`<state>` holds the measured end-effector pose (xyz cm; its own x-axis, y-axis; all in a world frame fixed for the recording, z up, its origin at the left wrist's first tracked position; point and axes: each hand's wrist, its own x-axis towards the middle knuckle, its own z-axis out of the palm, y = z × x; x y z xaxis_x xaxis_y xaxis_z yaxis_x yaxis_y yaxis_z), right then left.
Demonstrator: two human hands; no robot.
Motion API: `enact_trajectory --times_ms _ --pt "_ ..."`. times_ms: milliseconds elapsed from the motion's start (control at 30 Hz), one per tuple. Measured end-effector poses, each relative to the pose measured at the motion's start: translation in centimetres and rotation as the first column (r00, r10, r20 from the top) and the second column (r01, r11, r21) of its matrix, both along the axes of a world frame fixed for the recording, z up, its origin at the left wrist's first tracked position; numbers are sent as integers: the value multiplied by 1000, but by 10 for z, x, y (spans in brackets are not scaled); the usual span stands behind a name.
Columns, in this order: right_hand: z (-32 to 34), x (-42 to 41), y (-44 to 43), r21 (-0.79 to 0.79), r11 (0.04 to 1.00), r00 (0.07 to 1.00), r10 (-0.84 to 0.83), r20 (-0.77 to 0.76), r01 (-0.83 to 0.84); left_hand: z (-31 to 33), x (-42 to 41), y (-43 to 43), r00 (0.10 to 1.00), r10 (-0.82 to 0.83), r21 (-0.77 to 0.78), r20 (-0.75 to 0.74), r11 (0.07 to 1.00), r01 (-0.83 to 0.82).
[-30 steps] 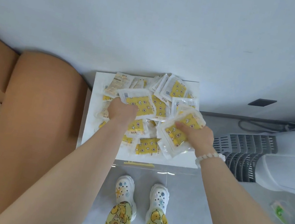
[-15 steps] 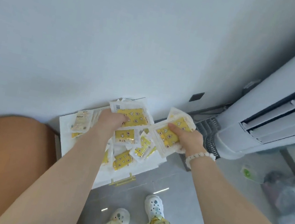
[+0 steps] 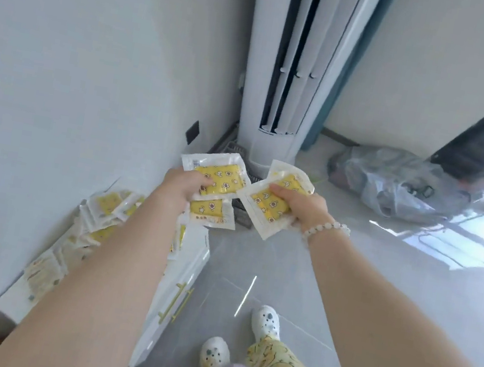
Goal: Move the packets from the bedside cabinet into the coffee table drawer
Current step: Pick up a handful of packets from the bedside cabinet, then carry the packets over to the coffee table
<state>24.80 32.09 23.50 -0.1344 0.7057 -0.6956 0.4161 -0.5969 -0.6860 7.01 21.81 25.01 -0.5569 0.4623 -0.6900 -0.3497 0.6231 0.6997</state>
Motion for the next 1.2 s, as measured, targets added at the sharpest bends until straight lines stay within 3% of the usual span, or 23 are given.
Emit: enact_trajectory --times_ms 200,500,767,1033,1200 --pt "2 101 4 17 975 975 -223 -5 224 -6 73 57 944 -320 23 77 948 319" --pt "-4 257 -17 -64 863 859 -505 -89 501 -5 229 106 738 -669 -19 85 739 673" --pt "12 407 -62 -120 693 670 -719 -185 711 12 396 101 620 -784 -36 39 619 784" --pt "13 544 -128 -131 524 498 -846 -191 841 16 558 78 398 -916 -68 49 394 916" --pt "0 621 -178 -172 378 331 -910 -248 910 19 650 50 254 -967 -67 40 251 966"
